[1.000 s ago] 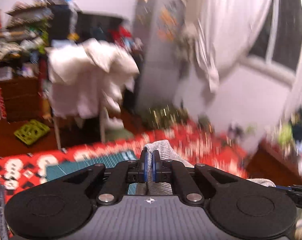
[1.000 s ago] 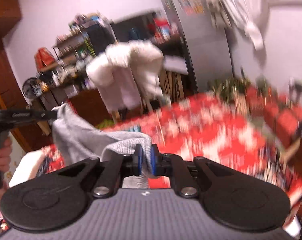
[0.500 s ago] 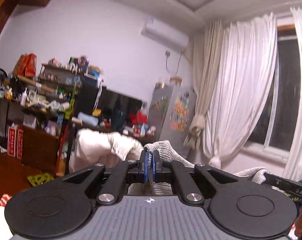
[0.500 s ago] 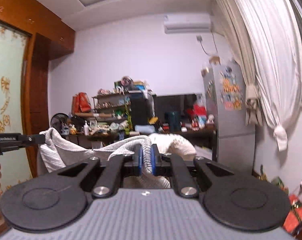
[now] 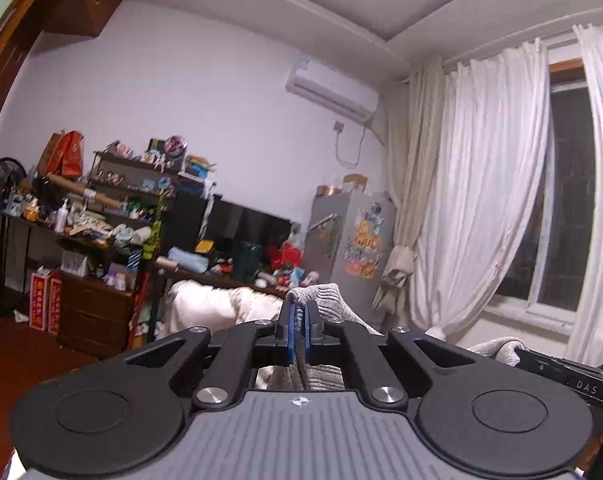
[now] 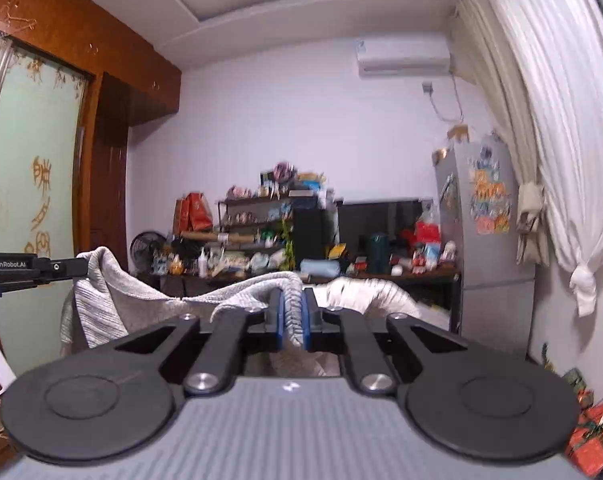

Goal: Fold clothes

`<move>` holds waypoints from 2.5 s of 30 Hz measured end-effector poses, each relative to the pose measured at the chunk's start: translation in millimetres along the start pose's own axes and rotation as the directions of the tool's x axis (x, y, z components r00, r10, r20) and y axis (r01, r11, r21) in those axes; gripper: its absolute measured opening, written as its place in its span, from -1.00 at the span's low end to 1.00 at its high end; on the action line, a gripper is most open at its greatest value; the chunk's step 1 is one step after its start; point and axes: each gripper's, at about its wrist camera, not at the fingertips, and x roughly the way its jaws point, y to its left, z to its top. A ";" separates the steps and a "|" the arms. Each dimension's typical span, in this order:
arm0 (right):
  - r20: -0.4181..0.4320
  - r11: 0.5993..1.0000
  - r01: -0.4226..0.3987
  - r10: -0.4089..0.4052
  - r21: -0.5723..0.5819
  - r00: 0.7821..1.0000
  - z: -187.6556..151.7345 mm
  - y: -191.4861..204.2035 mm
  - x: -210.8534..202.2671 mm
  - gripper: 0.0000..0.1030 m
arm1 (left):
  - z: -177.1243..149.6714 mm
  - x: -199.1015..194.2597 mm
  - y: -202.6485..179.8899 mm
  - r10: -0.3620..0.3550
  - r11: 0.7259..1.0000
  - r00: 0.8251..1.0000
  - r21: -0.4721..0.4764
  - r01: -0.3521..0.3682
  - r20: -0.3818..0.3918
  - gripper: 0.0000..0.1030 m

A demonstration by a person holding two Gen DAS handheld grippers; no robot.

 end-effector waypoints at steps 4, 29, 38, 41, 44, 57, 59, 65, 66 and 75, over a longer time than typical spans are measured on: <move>-0.122 0.999 0.003 0.001 0.035 0.993 -29.4 -8.2 44.8 -0.82 | -30.5 29.5 18.5 0.048 0.999 0.995 -0.014 -0.050 -0.092 -0.91; -0.634 0.986 0.134 -0.044 0.095 0.772 -311.5 -95.9 378.5 -0.82 | -245.3 281.2 159.7 0.240 0.953 0.779 -0.010 -0.301 -0.579 -0.90; -0.670 0.984 0.161 -0.070 0.074 0.739 -353.4 -115.1 446.1 -0.82 | -262.1 342.3 171.9 0.335 0.928 0.722 0.079 -0.365 -0.605 -0.91; -0.686 0.984 0.164 -0.069 0.074 0.725 -358.5 -116.2 458.5 -0.79 | -268.6 355.5 174.9 0.336 0.926 0.697 0.087 -0.367 -0.634 -0.90; -0.700 0.981 0.161 -0.039 0.110 0.713 -361.7 -121.4 464.8 -0.70 | -275.7 362.0 177.6 0.331 0.926 0.668 0.096 -0.364 -0.666 -0.87; -0.625 0.988 0.096 -0.001 0.119 0.781 -313.3 -122.7 406.9 0.48 | -238.0 312.5 161.5 0.218 0.961 0.740 0.008 -0.276 -0.636 -0.20; -0.609 0.993 0.065 0.010 0.102 0.793 -305.5 -113.5 384.9 0.59 | -232.6 294.0 147.5 0.192 0.973 0.752 0.024 -0.229 -0.631 -0.14; -0.633 0.993 -0.017 0.087 0.115 0.769 -305.9 -78.3 314.9 0.96 | -247.6 230.0 110.9 0.124 0.986 0.731 -0.003 -0.170 -0.671 0.03; -0.644 0.994 -0.020 0.086 0.110 0.760 -309.4 -72.3 304.0 0.99 | -253.9 220.5 105.3 0.115 0.986 0.720 -0.009 -0.166 -0.684 0.03; -0.695 1.000 -0.002 0.022 0.029 0.719 -351.0 -24.9 232.4 0.99 | -307.6 158.6 73.6 0.138 0.989 0.679 0.070 -0.127 -0.721 0.03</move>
